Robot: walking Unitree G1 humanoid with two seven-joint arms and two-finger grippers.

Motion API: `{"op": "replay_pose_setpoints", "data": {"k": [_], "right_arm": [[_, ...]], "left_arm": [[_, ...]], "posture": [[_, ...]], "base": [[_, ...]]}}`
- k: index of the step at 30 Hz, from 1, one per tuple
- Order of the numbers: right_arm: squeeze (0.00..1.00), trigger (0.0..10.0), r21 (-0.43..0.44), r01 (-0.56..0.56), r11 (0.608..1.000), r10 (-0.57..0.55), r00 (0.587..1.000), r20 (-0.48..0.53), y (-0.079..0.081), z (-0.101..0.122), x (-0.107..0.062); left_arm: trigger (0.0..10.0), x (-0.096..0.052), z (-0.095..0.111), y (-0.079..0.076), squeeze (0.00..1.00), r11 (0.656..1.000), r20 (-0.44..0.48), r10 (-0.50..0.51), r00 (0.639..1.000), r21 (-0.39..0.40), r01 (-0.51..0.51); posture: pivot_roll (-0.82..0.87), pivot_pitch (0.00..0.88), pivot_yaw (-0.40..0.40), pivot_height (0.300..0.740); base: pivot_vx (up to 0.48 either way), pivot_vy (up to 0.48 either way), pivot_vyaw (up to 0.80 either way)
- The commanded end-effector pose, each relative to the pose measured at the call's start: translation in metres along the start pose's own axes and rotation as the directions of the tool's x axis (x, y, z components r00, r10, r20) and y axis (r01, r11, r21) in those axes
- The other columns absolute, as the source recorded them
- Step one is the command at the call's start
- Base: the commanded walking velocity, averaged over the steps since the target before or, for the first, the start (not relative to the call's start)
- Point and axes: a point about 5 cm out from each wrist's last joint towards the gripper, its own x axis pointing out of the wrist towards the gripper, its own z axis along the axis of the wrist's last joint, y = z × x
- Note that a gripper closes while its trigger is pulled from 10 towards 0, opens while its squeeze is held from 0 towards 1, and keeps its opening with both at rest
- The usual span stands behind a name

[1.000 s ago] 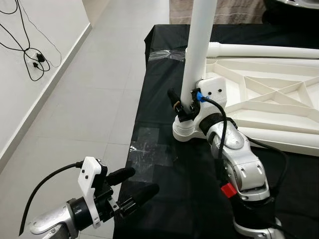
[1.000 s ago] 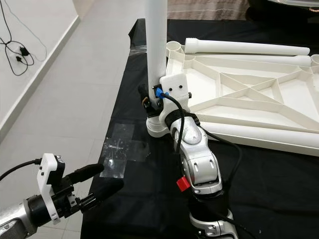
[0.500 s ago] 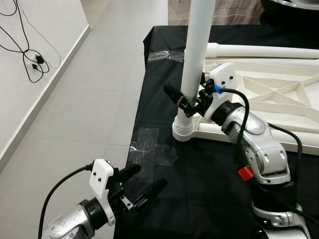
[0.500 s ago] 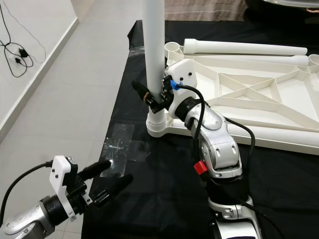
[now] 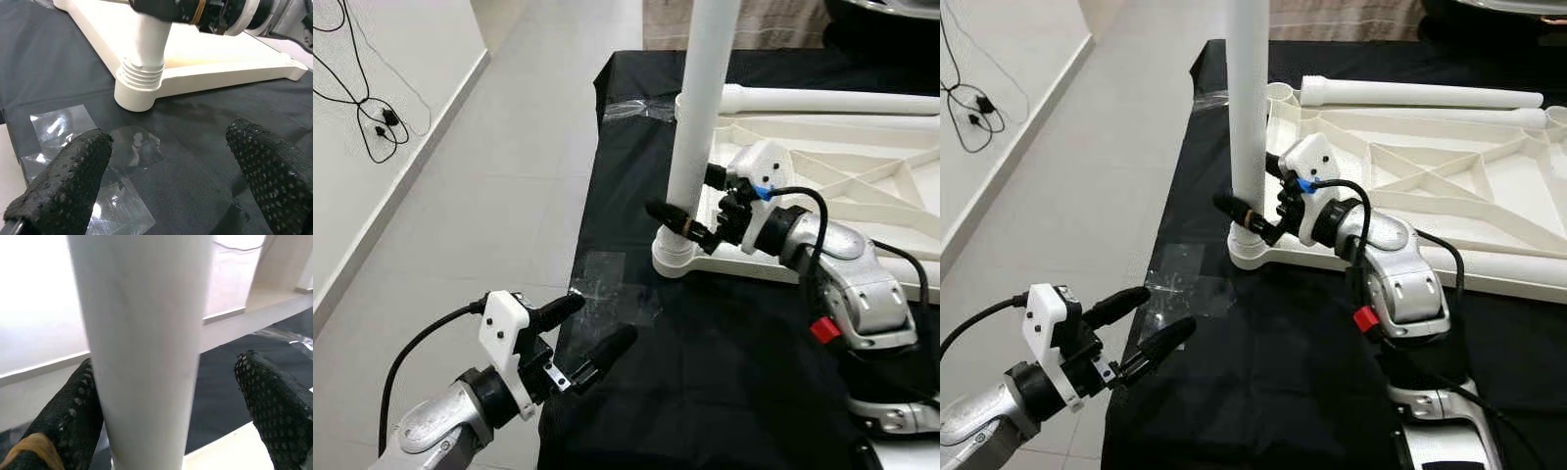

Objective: Building children table

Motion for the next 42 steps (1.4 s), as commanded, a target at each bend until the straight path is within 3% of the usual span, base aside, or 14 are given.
{"op": "replay_pose_setpoints", "data": {"k": [1,3,4,6,7,20,21,22,24,26,38,39,41,42], "right_arm": [[0.00,10.0,-0.007,-0.034,0.999,0.034,0.999,0.016,0.001,0.001,0.002],[0.00,10.0,-0.004,-0.036,0.999,0.036,0.999,0.015,0.000,0.000,0.003],[0.00,1.8,-0.003,-0.035,0.999,0.035,0.999,0.016,0.000,0.000,0.003],[0.00,1.8,-0.003,-0.039,0.999,0.039,0.999,0.017,0.000,-0.001,0.004],[0.00,0.0,-0.008,-0.046,0.999,0.046,0.999,0.015,-0.001,-0.001,0.004],[0.00,0.0,0.000,0.012,1.000,-0.012,1.000,0.024,0.006,-0.006,0.002],[0.00,0.0,-0.040,0.210,0.977,-0.211,0.977,-0.032,0.012,-0.019,0.001],[0.00,0.0,-0.156,0.501,0.852,-0.519,0.846,-0.119,0.013,-0.037,-0.010],[0.00,0.0,-0.156,0.501,0.852,-0.519,0.846,-0.119,0.013,-0.037,-0.010],[0.00,0.0,-0.113,0.634,0.765,-0.641,0.732,-0.233,0.053,-0.066,-0.023],[0.00,0.5,-0.017,0.625,0.781,-0.615,0.763,-0.198,0.063,-0.057,0.000],[0.00,10.0,-0.016,0.638,0.770,-0.628,0.753,-0.197,0.061,-0.055,-0.001],[0.00,10.0,-0.012,0.628,0.778,-0.618,0.763,-0.192,0.061,-0.055,0.000],[0.89,10.0,0.009,0.628,0.778,-0.618,0.767,-0.172,0.061,-0.051,0.000]], "left_arm": [[10.0,-0.002,-0.001,-0.003,0.00,1.000,-0.014,-0.008,1.000,0.021,0.009],[10.0,-0.001,0.000,-0.004,0.00,1.000,-0.013,-0.008,1.000,0.025,0.009],[10.0,-0.001,0.000,-0.004,0.00,0.999,-0.016,-0.010,1.000,0.032,0.011],[10.0,-0.001,0.000,-0.004,0.00,0.999,-0.019,-0.012,1.000,0.036,0.012],[10.0,0.000,0.000,-0.005,0.00,0.999,-0.019,-0.012,1.000,0.037,0.013],[10.0,0.001,-0.001,-0.005,0.00,0.999,-0.027,-0.017,0.999,0.047,0.019],[10.0,0.000,-0.002,-0.005,0.00,0.999,-0.030,-0.015,0.999,0.047,0.017],[10.0,0.000,-0.003,-0.005,0.00,0.999,-0.032,-0.014,0.999,0.047,0.015],[10.0,0.000,-0.003,-0.005,0.00,0.999,-0.032,-0.014,0.999,0.047,0.015],[10.0,0.001,-0.003,-0.005,0.00,0.999,-0.032,-0.013,0.999,0.048,0.014],[10.0,0.004,-0.001,-0.002,0.00,0.998,-0.017,-0.005,1.000,0.055,0.006],[10.0,0.004,-0.002,-0.002,0.00,0.999,-0.018,-0.002,1.000,0.054,0.003],[10.0,0.004,-0.003,-0.002,0.00,0.999,-0.020,-0.001,1.000,0.054,0.002],[10.0,0.004,-0.003,-0.002,0.00,0.998,-0.022,-0.003,1.000,0.055,0.005]], "posture": [[0.07,0.250,0.034,0.740],[0.07,0.250,0.034,0.740],[0.08,0.253,0.031,0.740],[0.08,0.253,0.031,0.740],[0.08,0.255,0.031,0.740],[0.07,0.261,0.017,0.740],[0.07,0.269,0.002,0.740],[0.06,0.272,-0.004,0.740],[0.06,0.272,-0.004,0.740],[0.07,0.284,0.008,0.740],[0.06,0.262,0.007,0.740],[0.06,0.259,0.009,0.740],[0.06,0.259,0.009,0.740],[0.06,0.259,0.009,0.740]], "base": [[0.000,0.000,0.00],[0.000,0.000,0.00],[0.000,0.000,0.00],[0.000,0.000,0.00],[0.000,0.000,0.00],[0.000,0.000,0.00],[0.000,0.000,0.00],[0.000,0.000,0.00],[0.000,0.000,0.00],[0.000,0.000,0.00],[0.000,0.000,0.00],[0.000,0.000,0.00],[0.000,0.000,0.00],[0.000,0.000,0.00]]}}
